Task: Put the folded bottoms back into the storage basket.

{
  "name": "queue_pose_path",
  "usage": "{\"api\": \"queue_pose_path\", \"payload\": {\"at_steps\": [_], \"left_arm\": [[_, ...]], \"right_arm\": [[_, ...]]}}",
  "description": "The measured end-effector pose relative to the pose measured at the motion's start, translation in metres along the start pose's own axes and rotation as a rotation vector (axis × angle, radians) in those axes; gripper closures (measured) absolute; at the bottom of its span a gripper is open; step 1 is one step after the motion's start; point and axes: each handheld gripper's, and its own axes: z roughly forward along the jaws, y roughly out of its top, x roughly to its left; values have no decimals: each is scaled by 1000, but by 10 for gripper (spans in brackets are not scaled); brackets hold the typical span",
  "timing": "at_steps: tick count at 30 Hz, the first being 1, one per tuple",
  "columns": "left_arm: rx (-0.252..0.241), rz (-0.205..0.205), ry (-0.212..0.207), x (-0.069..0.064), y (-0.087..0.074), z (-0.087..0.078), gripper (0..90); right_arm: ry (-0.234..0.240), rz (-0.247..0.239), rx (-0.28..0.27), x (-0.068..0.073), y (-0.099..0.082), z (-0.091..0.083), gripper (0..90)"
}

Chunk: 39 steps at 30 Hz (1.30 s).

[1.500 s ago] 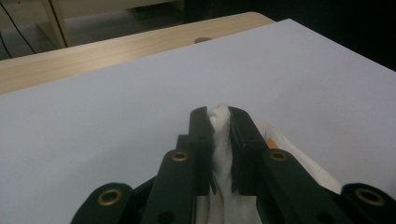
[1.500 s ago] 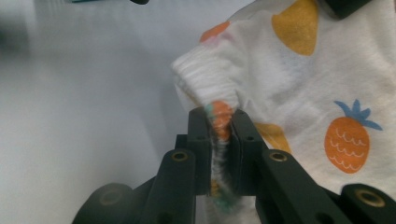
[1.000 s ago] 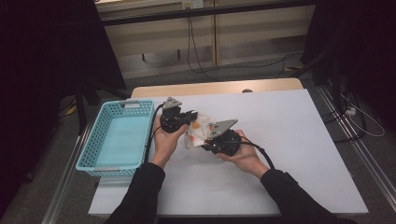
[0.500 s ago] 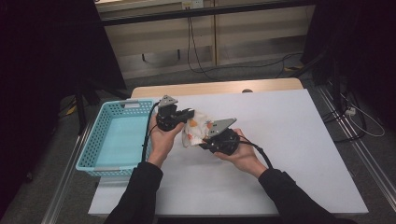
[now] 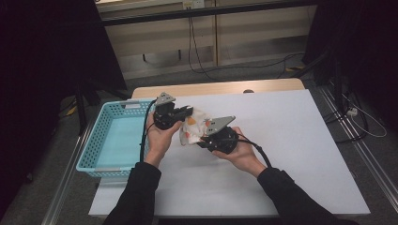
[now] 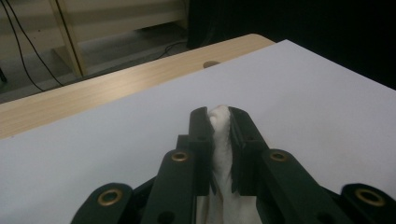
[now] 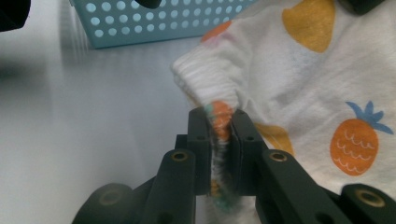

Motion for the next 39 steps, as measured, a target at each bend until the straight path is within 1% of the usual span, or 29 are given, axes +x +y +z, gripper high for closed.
{"api": "queue_pose_path", "payload": {"at_steps": [2, 3, 4, 6, 8, 9, 10, 11, 14, 15, 18, 22, 23, 24, 25, 26, 28, 31, 32, 34, 37, 39], "left_arm": [[1, 2, -3, 1, 2, -3, 810], [-7, -4, -3, 1, 2, -4, 810], [0, 5, -1, 2, 3, -5, 810], [-9, -5, -1, 2, 3, -6, 810], [-8, -5, 1, 3, 4, -7, 810], [-16, -16, 3, 3, 4, -7, 810], [-5, -4, 3, 4, 4, -8, 810], [-1, -6, 1, 5, 5, -9, 810], [-8, -5, 3, 6, 7, -13, 810], [-4, 2, 4, 7, 8, -16, 810], [-33, -19, 3, 8, 11, -22, 810], [-36, -5, 8, 13, 14, -31, 810], [-49, -21, 4, 13, 14, -32, 810], [-41, -15, 6, 15, 15, -34, 810], [-46, -23, 6, 15, 15, -35, 810], [-38, -11, 11, 17, 15, -36, 810], [-37, -7, 21, 18, 15, -38, 810], [-38, -12, 29, 19, 15, -39, 810], [-31, -2, 36, 20, 16, -40, 810], [-32, -4, 45, 22, 16, -42, 810], [-42, -17, 48, 25, 16, -46, 810], [-40, -16, 57, 28, 17, -49, 810]], "right_arm": [[-2, -4, -4, 0, 2, 0, 807], [-3, -3, -5, 0, 2, 0, 807], [-3, -1, -9, 0, 3, 0, 807], [-2, -2, -12, 0, 5, 1, 807], [1, 0, -16, 1, 6, 1, 807], [1, 0, -18, 1, 6, 1, 807], [2, 0, -20, 1, 7, 1, 807], [4, 1, -23, 1, 8, 2, 807], [4, -2, -30, 3, 12, 2, 807], [6, -6, -33, 3, 14, 2, 807], [10, -12, -49, 6, 21, 1, 807], [18, -24, -62, 8, 29, 3, 807], [21, -24, -68, 9, 31, 3, 807], [23, -22, -69, 9, 33, 4, 807], [23, -29, -69, 9, 34, 5, 807], [24, -28, -69, 10, 36, 6, 807], [27, -29, -68, 10, 38, 9, 807], [31, -27, -72, 11, 41, 12, 807], [30, -30, -74, 11, 43, 12, 807], [30, -32, -75, 11, 45, 14, 807], [28, -31, -81, 12, 49, 15, 807], [27, -31, -85, 12, 51, 15, 807]]}}
